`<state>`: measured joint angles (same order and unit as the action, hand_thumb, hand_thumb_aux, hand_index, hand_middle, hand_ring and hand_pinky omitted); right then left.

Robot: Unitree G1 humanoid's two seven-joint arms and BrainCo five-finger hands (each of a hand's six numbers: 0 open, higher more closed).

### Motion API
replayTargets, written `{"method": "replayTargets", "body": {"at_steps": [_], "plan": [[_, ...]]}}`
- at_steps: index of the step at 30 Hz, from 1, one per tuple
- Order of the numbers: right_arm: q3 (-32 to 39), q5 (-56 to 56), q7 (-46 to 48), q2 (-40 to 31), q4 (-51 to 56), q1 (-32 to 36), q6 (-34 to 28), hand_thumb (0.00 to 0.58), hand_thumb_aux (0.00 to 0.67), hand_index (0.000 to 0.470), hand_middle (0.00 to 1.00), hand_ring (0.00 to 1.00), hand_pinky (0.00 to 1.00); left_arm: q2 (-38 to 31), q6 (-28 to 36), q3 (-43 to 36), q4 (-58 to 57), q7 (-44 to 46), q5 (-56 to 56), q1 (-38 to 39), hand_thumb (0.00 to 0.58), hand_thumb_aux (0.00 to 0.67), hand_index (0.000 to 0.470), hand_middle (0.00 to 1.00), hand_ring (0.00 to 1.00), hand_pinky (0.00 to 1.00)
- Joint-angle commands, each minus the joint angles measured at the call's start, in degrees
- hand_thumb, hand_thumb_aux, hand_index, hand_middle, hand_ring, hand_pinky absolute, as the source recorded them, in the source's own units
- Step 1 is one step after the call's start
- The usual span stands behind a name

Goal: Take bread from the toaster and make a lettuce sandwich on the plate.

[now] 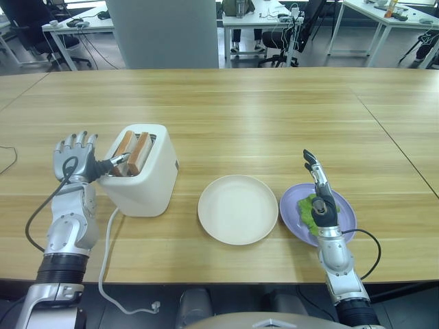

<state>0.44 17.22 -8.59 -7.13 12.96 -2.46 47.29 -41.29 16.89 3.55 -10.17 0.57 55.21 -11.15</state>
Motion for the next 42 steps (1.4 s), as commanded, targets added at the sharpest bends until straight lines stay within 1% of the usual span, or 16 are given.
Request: {"method": "replayTargets", "body": {"at_steps": [1, 5, 6, 7, 9, 10, 11, 15, 19, 25, 28, 30, 31, 32, 33, 42], "plan": [[0.3, 0.3, 0.1, -0.3, -0.4, -0.6, -0.7, 0.000, 0.000, 0.000, 0.00, 0.00, 0.00, -0.2, 0.9, -3.1, -1.2, 3.7, -1.0, 1.9, 0.000, 0.000, 0.000, 0.00, 0.00, 0.00], [0.4, 0.3, 0.3, -0.3, -0.6, -0.7, -0.8, 0.000, 0.000, 0.000, 0.00, 0.00, 0.00, -0.1, 0.9, -3.8, 0.8, 4.9, -2.2, 2.1, 0.014, 0.008, 0.005, 0.00, 0.00, 0.00], [0.5, 0.3, 0.3, -0.4, -0.6, -0.7, -0.8, 0.000, 0.000, 0.000, 0.00, 0.00, 0.00, 0.1, 0.7, -3.8, 1.3, 4.8, -2.8, 2.1, 0.160, 0.100, 0.069, 0.00, 0.00, 0.00], [0.5, 0.3, 0.3, -0.4, -0.6, -0.7, -0.8, 0.000, 0.000, 0.000, 0.00, 0.00, 0.00, 0.2, 0.5, -3.8, 1.7, 4.7, -3.3, 2.0, 0.452, 0.355, 0.244, 0.00, 0.00, 0.00], [0.5, 0.2, 0.4, -0.4, -0.7, -0.8, -0.8, 0.000, 0.000, 0.000, 0.00, 0.00, 0.00, 0.8, -0.5, -3.4, 2.6, 4.2, -5.2, 1.8, 0.541, 0.497, 0.341, 0.00, 0.00, 0.00], [0.5, 0.2, 0.5, -0.4, -0.8, -0.8, -0.9, 0.000, 0.000, 0.000, 0.00, 0.00, 0.00, 1.1, -0.9, -3.3, 3.0, 3.6, -5.7, 1.6, 0.541, 0.497, 0.341, 0.00, 0.00, 0.00], [0.6, 0.2, 0.5, -0.4, -0.8, -0.8, -0.9, 0.000, 0.000, 0.000, 0.00, 0.00, 0.00, 1.4, -1.4, -3.0, 3.3, 3.1, -6.6, 1.4, 0.579, 0.641, 0.440, 0.08, 0.08, 0.08], [0.7, 0.1, 0.8, -0.6, -1.0, -0.9, -1.0, 0.000, 0.000, 0.000, 0.00, 0.00, 0.00, 3.0, -3.4, -1.8, 4.9, 1.5, -10.5, 1.3, 0.580, 0.670, 0.460, 0.19, 0.19, 0.19], [0.8, 0.2, 0.8, -0.7, -1.2, -1.1, -1.2, 0.000, 0.000, 0.000, 0.00, 0.00, 0.00, 4.1, -4.5, -1.8, 5.8, 0.6, -12.4, 1.5, 0.580, 0.670, 0.460, 0.41, 0.41, 0.41], [1.1, 0.3, 0.8, -1.0, -1.2, -1.1, -1.3, 0.000, 0.000, 0.000, 0.00, 0.00, 0.00, 3.9, -4.7, -2.7, 3.7, -0.6, -12.1, 1.3, 0.580, 0.670, 0.460, 0.42, 0.42, 0.42], [1.2, 0.5, 0.7, -1.2, -1.4, -1.2, -1.4, 0.000, 0.000, 0.000, 0.00, 0.00, 0.00, 3.6, -4.8, -1.5, 4.0, -2.6, -12.2, 1.0, 0.580, 0.670, 0.460, 0.49, 0.49, 0.49], [0.9, 1.9, 0.1, -1.5, -1.8, -1.2, -1.9, 0.000, 0.000, 0.000, 0.00, 0.00, 0.00, 3.5, -4.9, 0.3, 5.9, -4.1, -13.0, 1.0, 0.580, 0.670, 0.460, 0.60, 0.60, 0.60], [0.6, 2.8, -0.3, -1.8, -2.0, -1.3, -2.1, 0.000, 0.000, 0.000, 0.00, 0.00, 0.00, 3.4, -5.0, 1.1, 6.9, -4.9, -13.2, 0.9, 0.580, 0.670, 0.460, 0.60, 0.60, 0.60], [0.2, 4.1, -1.0, -2.1, -2.3, -1.3, -2.8, 0.000, 0.000, 0.000, 0.00, 0.00, 0.00, 3.3, -5.0, 1.9, 8.0, -5.5, -13.5, 0.8, 0.580, 0.670, 0.460, 0.76, 0.76, 0.76], [-0.4, 7.2, -2.4, -2.9, -2.6, -1.1, -4.3, 0.000, 0.000, 0.000, 0.00, 0.00, 0.00, 3.2, -5.4, 3.0, 9.4, -6.6, -13.9, 0.6, 0.580, 0.670, 0.460, 0.96, 0.96, 0.96], [-3.6, 31.3, -10.0, -15.4, -6.7, -2.0, -27.7, 0.000, 0.000, 0.000, 0.00, 0.00, 0.00, 3.3, -9.3, 11.8, 20.2, -14.4, -16.9, -0.9, 0.580, 0.670, 0.460, 1.00, 1.00, 1.00]]}}
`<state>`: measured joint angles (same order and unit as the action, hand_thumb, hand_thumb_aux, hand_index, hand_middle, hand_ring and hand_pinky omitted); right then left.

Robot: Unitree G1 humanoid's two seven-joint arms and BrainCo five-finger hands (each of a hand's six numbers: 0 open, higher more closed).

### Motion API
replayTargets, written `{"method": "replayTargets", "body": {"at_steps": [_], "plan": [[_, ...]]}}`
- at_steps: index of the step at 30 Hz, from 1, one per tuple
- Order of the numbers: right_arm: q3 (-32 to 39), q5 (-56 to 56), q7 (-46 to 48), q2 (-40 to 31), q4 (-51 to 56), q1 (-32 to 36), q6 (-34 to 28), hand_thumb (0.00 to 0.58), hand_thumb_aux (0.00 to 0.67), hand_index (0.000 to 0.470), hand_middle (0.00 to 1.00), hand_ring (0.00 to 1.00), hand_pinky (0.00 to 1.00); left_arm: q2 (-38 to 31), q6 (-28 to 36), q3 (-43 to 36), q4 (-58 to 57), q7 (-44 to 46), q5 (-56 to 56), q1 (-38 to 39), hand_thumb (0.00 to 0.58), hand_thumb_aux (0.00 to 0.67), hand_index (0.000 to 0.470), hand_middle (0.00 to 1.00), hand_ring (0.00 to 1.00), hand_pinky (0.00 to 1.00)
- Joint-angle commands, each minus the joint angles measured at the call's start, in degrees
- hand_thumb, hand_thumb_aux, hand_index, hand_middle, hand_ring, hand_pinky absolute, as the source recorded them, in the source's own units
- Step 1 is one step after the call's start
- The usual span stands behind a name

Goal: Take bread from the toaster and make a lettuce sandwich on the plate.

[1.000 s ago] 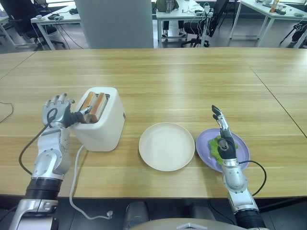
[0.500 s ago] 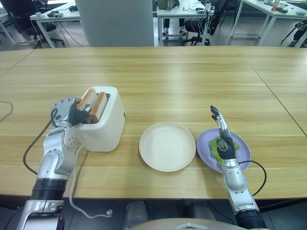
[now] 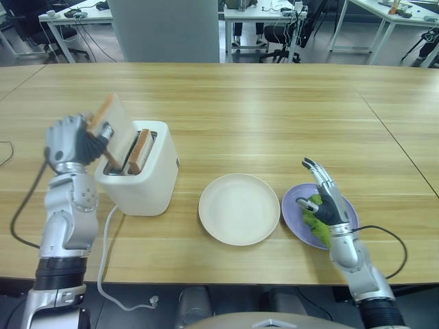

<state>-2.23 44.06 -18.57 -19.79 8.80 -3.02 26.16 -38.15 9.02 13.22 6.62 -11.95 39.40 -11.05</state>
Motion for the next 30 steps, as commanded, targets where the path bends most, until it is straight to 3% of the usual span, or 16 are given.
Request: {"method": "replayTargets", "body": {"at_steps": [1, 11, 19, 20, 22, 23, 25, 26, 27, 28, 29, 30], "plan": [[-0.9, 5.6, 0.5, -4.1, -3.0, -2.0, -8.4, 0.000, 0.000, 0.000, 0.00, 0.00, 0.00, 0.3, -2.0, 2.8, 4.6, -2.3, -1.6, -1.3, 0.580, 0.670, 0.460, 1.00, 1.00, 1.00], [5.0, 10.3, 3.0, -11.8, -0.4, -7.6, -16.3, 0.000, 0.000, 0.000, 0.00, 0.00, 0.00, 4.5, -6.9, 3.2, 17.1, 1.3, -10.1, -3.4, 0.580, 0.670, 0.460, 1.00, 1.00, 1.00], [9.3, 11.1, 5.9, -14.5, -0.3, -10.1, -19.1, 0.000, 0.000, 0.000, 0.00, 0.00, 0.00, 12.3, -6.1, -7.3, 22.5, 10.7, -16.4, -5.1, 0.580, 0.670, 0.460, 1.00, 1.00, 1.00], [9.7, 11.2, 6.2, -14.8, -0.3, -10.2, -19.6, 0.120, 0.074, 0.051, 0.00, 0.00, 0.00, 13.2, -6.1, -9.2, 22.0, 12.0, -16.8, -5.1, 0.580, 0.670, 0.460, 1.00, 1.00, 1.00], [10.6, 11.5, 6.5, -15.4, 0.1, -10.0, -20.3, 0.297, 0.202, 0.139, 0.00, 0.00, 0.00, 15.0, -6.5, -12.2, 20.8, 13.6, -17.0, -4.5, 0.580, 0.670, 0.460, 1.00, 1.00, 1.00], [10.9, 11.6, 6.5, -15.6, 0.4, -9.7, -20.5, 0.405, 0.302, 0.207, 0.00, 0.00, 0.00, 15.5, -6.3, -14.0, 20.1, 15.0, -17.1, -4.1, 0.580, 0.670, 0.460, 1.00, 1.00, 1.00], [11.4, 11.6, 6.4, -15.9, 0.6, -9.5, -20.9, 0.493, 0.410, 0.281, 0.00, 0.00, 0.00, 16.7, -6.3, -16.8, 18.4, 16.7, -17.1, -3.2, 0.580, 0.670, 0.460, 1.00, 1.00, 1.00], [11.6, 11.7, 6.4, -16.0, 0.5, -9.4, -21.3, 0.493, 0.410, 0.281, 0.00, 0.00, 0.00, 16.9, -6.1, -18.3, 17.4, 17.9, -17.0, -2.8, 0.580, 0.670, 0.460, 1.00, 1.00, 1.00], [11.8, 11.7, 6.5, -16.2, 0.5, -9.3, -21.6, 0.558, 0.539, 0.370, 0.00, 0.00, 0.00, 17.1, -6.3, -19.9, 16.2, 19.0, -16.8, -2.3, 0.580, 0.670, 0.460, 1.00, 1.00, 1.00], [11.9, 11.7, 6.4, -16.3, 0.7, -9.1, -21.7, 0.558, 0.539, 0.370, 0.00, 0.00, 0.00, 17.5, -6.3, -21.3, 14.8, 19.8, -16.8, -1.8, 0.580, 0.670, 0.460, 1.00, 1.00, 1.00], [12.0, 11.6, 6.4, -16.4, 0.8, -9.1, -21.8, 0.579, 0.638, 0.438, 0.00, 0.00, 0.00, 17.7, -6.1, -22.8, 13.2, 21.1, -16.8, -1.3, 0.580, 0.670, 0.460, 1.00, 1.00, 1.00], [12.1, 11.4, 6.3, -16.4, 0.7, -9.0, -21.9, 0.580, 0.670, 0.460, 0.00, 0.00, 0.00, 17.7, -6.3, -24.2, 11.5, 22.0, -16.7, -0.8, 0.580, 0.670, 0.460, 1.00, 1.00, 1.00]]}}
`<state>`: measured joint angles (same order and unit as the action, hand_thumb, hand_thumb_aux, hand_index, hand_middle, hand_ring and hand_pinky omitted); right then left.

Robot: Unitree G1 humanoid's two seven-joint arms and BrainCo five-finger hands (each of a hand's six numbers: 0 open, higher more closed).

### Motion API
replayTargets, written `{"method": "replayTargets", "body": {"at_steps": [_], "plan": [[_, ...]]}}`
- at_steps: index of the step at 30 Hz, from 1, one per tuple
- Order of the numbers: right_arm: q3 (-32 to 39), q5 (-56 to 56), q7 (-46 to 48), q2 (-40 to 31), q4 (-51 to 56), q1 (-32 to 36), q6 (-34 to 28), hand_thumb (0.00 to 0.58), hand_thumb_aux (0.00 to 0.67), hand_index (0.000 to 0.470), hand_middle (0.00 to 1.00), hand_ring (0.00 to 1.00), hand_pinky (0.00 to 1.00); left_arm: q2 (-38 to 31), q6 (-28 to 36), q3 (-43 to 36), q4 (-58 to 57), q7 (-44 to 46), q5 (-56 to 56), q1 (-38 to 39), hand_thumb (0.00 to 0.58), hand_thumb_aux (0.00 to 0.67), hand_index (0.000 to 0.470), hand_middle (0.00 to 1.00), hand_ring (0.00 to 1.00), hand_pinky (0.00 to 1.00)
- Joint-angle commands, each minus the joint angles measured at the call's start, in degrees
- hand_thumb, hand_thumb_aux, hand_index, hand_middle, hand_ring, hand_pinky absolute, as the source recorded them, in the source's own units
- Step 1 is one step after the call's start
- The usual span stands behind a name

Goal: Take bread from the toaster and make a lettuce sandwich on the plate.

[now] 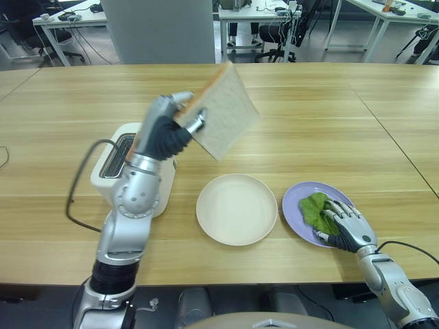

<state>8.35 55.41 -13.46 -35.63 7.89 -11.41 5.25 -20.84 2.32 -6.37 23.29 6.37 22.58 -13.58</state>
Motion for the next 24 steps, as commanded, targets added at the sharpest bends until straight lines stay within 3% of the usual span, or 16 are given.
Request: {"method": "replayTargets", "body": {"at_steps": [1, 9, 10, 11, 13, 14, 15, 16, 19, 20, 21, 22, 23, 24], "plan": [[1.5, -0.2, 1.1, -0.6, 1.5, -0.6, -1.1, 0.580, 0.670, 0.460, 0.00, 0.00, 0.00, 0.8, 0.4, -5.4, -6.9, 4.1, 0.1, 2.1, 0.580, 0.670, 0.460, 1.00, 1.00, 1.00], [0.5, -1.9, -1.6, -0.5, -2.9, 0.2, 0.0, 0.580, 0.670, 0.460, 0.00, 0.00, 0.00, 0.4, 2.3, -10.2, -22.0, 9.9, 0.2, 2.8, 0.580, 0.670, 0.460, 1.00, 1.00, 1.00], [0.2, -1.9, -2.3, -0.6, -3.9, 0.4, 0.3, 0.580, 0.670, 0.460, 0.00, 0.00, 0.00, 0.1, 2.7, -11.0, -24.3, 10.5, 1.0, 2.6, 0.577, 0.625, 0.429, 1.00, 1.00, 1.00], [-0.1, -2.1, -3.0, -0.5, -5.1, 0.6, 0.6, 0.580, 0.670, 0.460, 0.00, 0.00, 0.00, -0.4, 3.1, -12.0, -26.5, 11.2, 1.9, 2.4, 0.577, 0.625, 0.429, 1.00, 1.00, 1.00], [-0.7, -2.1, -4.3, -0.5, -7.5, 1.2, 1.3, 0.580, 0.670, 0.460, 0.00, 0.00, 0.00, -1.2, 3.0, -13.8, -30.3, 12.5, 3.1, 2.2, 0.542, 0.499, 0.343, 1.00, 1.00, 1.00], [-0.9, -2.2, -4.8, -0.5, -8.4, 1.5, 1.6, 0.580, 0.670, 0.460, 0.00, 0.00, 0.00, -1.4, 2.7, -14.4, -31.7, 12.4, 3.8, 2.0, 0.449, 0.352, 0.242, 1.00, 1.00, 1.00], [-1.1, -2.2, -5.1, -0.5, -9.4, 1.9, 2.0, 0.580, 0.670, 0.460, 0.00, 0.00, 0.00, -1.7, 2.4, -15.1, -32.9, 12.0, 4.8, 1.8, 0.288, 0.194, 0.133, 1.00, 1.00, 1.00], [-1.1, -2.3, -5.5, -0.5, -10.1, 2.3, 2.4, 0.580, 0.670, 0.460, 0.00, 0.00, 0.00, -2.0, 2.0, -15.8, -33.8, 11.8, 5.9, 1.5, 0.000, 0.000, 0.000, 1.00, 1.00, 1.00], [-0.7, -2.4, -5.9, -0.3, -11.3, 3.8, 3.5, 0.580, 0.670, 0.460, 0.00, 0.00, 0.00, -3.2, 1.2, -18.2, -35.1, 10.2, 10.4, 0.6, 0.000, 0.000, 0.000, 0.98, 0.98, 0.98], [-0.6, -2.4, -5.8, -0.3, -11.6, 4.3, 3.7, 0.580, 0.670, 0.460, 0.00, 0.00, 0.00, -3.5, 1.0, -18.8, -35.3, 9.4, 11.9, 0.1, 0.000, 0.000, 0.000, 0.68, 0.68, 0.68], [-0.4, -2.4, -6.0, -0.3, -11.5, 4.7, 4.1, 0.580, 0.670, 0.460, 0.00, 0.00, 0.00, -3.7, 0.6, -19.4, -35.6, 8.4, 13.4, -0.4, 0.000, 0.000, 0.000, 0.19, 0.19, 0.19], [-0.2, -2.3, -6.0, -0.2, -11.6, 5.2, 4.3, 0.580, 0.670, 0.460, 0.00, 0.00, 0.00, -3.8, 0.5, -19.9, -35.7, 7.4, 14.8, -0.8, 0.000, 0.000, 0.000, 0.19, 0.19, 0.19], [-0.1, -2.2, -6.0, -0.2, -11.8, 5.7, 4.6, 0.580, 0.670, 0.460, 0.00, 0.00, 0.00, -4.0, 0.3, -20.4, -35.7, 6.6, 16.4, -1.2, 0.000, 0.000, 0.000, 0.00, 0.00, 0.00], [0.2, -2.2, -5.9, -0.1, -11.9, 6.2, 5.0, 0.580, 0.670, 0.460, 0.00, 0.00, 0.00, -4.1, 0.5, -20.6, -35.4, 5.7, 17.8, -1.5, 0.000, 0.000, 0.000, 0.00, 0.00, 0.00]]}}
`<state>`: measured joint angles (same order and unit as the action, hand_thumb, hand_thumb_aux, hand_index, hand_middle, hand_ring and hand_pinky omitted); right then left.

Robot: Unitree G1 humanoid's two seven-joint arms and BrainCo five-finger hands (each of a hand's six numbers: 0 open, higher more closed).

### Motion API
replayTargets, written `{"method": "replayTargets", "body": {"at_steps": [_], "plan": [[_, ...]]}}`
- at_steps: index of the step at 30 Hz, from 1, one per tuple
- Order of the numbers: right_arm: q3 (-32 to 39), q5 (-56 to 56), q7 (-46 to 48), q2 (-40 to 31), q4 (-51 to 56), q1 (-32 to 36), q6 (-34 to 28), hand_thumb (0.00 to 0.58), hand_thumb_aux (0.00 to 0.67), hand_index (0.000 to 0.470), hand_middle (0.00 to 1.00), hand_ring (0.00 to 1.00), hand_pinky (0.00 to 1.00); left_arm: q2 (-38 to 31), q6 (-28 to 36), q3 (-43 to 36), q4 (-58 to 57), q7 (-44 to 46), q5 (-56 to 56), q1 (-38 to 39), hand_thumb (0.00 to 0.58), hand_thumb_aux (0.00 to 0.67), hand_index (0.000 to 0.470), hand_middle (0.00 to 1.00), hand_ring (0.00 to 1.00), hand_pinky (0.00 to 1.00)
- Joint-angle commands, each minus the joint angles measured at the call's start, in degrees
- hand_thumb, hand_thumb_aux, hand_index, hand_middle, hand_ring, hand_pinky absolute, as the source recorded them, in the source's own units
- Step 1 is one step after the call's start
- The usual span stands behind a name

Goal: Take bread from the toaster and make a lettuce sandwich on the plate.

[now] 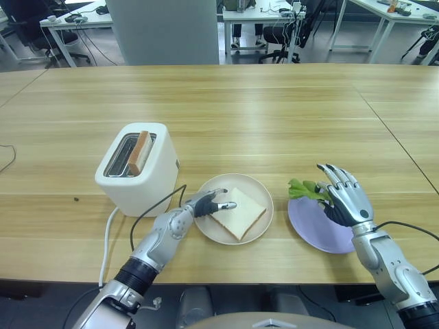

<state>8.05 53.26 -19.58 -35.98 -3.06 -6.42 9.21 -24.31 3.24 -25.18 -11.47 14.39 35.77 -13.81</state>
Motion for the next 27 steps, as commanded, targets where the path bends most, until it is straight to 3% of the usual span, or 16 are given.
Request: {"method": "replayTargets", "body": {"at_steps": [1, 13, 20, 27], "plan": [[1.1, 0.2, 0.7, 0.5, -1.3, 2.1, 1.4, 0.580, 0.670, 0.460, 0.00, 0.00, 0.00, -1.2, -0.4, -2.3, -0.1, -3.5, 6.6, -1.7, 0.000, 0.000, 0.000, 0.00, 0.00, 0.00], [10.5, 3.9, 3.8, 6.1, 0.7, 13.8, 5.1, 0.580, 0.670, 0.460, 0.00, 0.00, 0.00, -4.9, 4.1, 3.4, 18.5, -13.7, 21.2, -1.0, 0.000, 0.000, 0.000, 0.00, 0.00, 0.00], [17.1, 5.8, 3.6, 11.9, 7.2, 21.6, 6.8, 0.580, 0.670, 0.460, 0.00, 0.00, 0.00, -7.4, 7.0, 15.8, 33.6, -16.8, 23.6, 4.8, 0.000, 0.000, 0.000, 0.00, 0.00, 0.00], [24.7, 7.6, 0.3, 18.7, 22.4, 29.1, 8.9, 0.580, 0.670, 0.460, 0.00, 0.00, 0.00, -10.5, 8.3, 29.3, 40.0, -16.7, 23.5, 9.7, 0.000, 0.000, 0.000, 0.00, 0.00, 0.00]]}}
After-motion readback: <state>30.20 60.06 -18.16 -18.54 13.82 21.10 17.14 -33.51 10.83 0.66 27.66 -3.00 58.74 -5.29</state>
